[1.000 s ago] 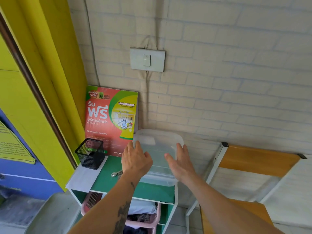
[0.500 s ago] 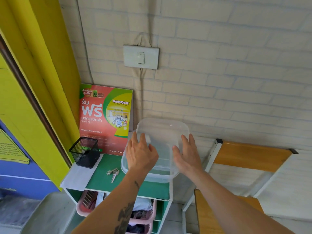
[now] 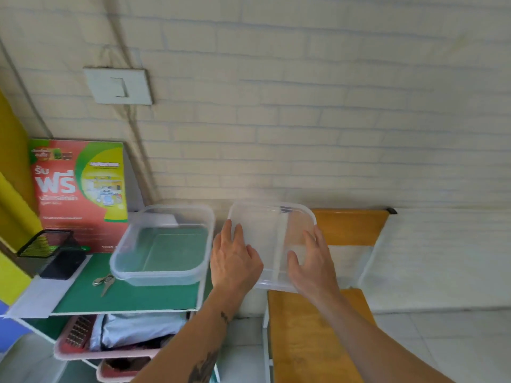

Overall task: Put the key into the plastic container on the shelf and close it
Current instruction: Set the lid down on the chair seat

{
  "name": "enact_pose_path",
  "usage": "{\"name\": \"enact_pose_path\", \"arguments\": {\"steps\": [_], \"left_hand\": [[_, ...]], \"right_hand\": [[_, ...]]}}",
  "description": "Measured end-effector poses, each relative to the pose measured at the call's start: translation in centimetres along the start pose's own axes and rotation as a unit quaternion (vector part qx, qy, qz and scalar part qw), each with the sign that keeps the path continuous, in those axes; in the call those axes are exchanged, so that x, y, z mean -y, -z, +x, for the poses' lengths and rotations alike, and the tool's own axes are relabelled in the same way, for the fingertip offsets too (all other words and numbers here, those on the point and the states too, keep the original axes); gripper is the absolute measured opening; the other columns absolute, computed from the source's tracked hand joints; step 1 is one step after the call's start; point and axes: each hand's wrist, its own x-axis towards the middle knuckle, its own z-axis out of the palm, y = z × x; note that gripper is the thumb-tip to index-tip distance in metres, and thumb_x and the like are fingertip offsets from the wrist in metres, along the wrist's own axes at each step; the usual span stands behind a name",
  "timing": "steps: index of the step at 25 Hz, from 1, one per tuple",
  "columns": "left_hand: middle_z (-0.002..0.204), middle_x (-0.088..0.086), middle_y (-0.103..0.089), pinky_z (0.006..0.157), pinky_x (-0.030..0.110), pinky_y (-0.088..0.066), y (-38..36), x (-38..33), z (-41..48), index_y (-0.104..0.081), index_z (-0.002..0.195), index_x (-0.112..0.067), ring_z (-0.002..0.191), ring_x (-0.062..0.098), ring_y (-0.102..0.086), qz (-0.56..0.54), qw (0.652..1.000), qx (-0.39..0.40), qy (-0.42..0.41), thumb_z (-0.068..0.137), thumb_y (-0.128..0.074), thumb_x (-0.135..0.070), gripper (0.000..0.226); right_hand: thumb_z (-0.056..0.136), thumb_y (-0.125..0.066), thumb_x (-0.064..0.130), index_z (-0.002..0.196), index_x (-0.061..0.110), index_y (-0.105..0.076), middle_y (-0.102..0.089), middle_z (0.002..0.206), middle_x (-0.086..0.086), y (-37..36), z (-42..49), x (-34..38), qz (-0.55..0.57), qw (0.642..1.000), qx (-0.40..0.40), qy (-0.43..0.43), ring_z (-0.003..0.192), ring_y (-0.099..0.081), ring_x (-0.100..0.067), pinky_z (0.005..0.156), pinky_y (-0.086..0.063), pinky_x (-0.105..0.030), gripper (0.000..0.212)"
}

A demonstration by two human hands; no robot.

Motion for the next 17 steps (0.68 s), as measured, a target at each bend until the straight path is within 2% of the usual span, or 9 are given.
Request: {"name": "enact_pose_path", "arguments": {"steps": [7, 13, 17], "left_hand": [[0.161, 0.012, -0.018, 0.117, 0.04, -0.029, -8.5, -7.1, -6.9, -0.03, 0.148, -0.011, 0.143, 0.03, -0.027, 0.056, 0.994, 0.085, -0.027, 0.092, -0.042, -0.027, 0.06], [0.163, 0.011, -0.013, 0.113, 0.04, -0.036, -15.5, -6.8, -10.6, -0.026, 0.148, -0.013, 0.144, 0.028, -0.025, 0.071, 0.979, 0.189, -0.01, 0.095, -0.041, -0.022, 0.056], [0.162, 0.011, -0.014, 0.107, 0.042, -0.041, -22.3, -4.2, -11.0, -0.03, 0.146, -0.013, 0.141, 0.03, -0.03, 0.071, 0.969, 0.238, 0.004, 0.094, -0.043, -0.019, 0.054]], "right_hand": [[0.097, -0.045, 0.034, 0.152, 0.012, -0.028, -0.004, 0.166, -0.005, 3.6, -4.1, -12.5, -0.053, 0.996, 0.047, -0.053, 0.151, -0.009, -0.022, 0.114, -0.029, -0.038, 0.061], [0.096, -0.048, 0.032, 0.147, 0.012, -0.033, -0.008, 0.165, -0.009, 1.8, -7.1, -20.4, -0.07, 0.986, 0.12, -0.088, 0.15, -0.01, -0.025, 0.111, -0.033, -0.04, 0.057], [0.095, -0.05, 0.031, 0.146, 0.013, -0.034, -0.01, 0.164, -0.012, -2.8, -7.3, -26.1, -0.088, 0.977, 0.157, -0.116, 0.15, -0.011, -0.028, 0.113, -0.031, -0.04, 0.057]]}}
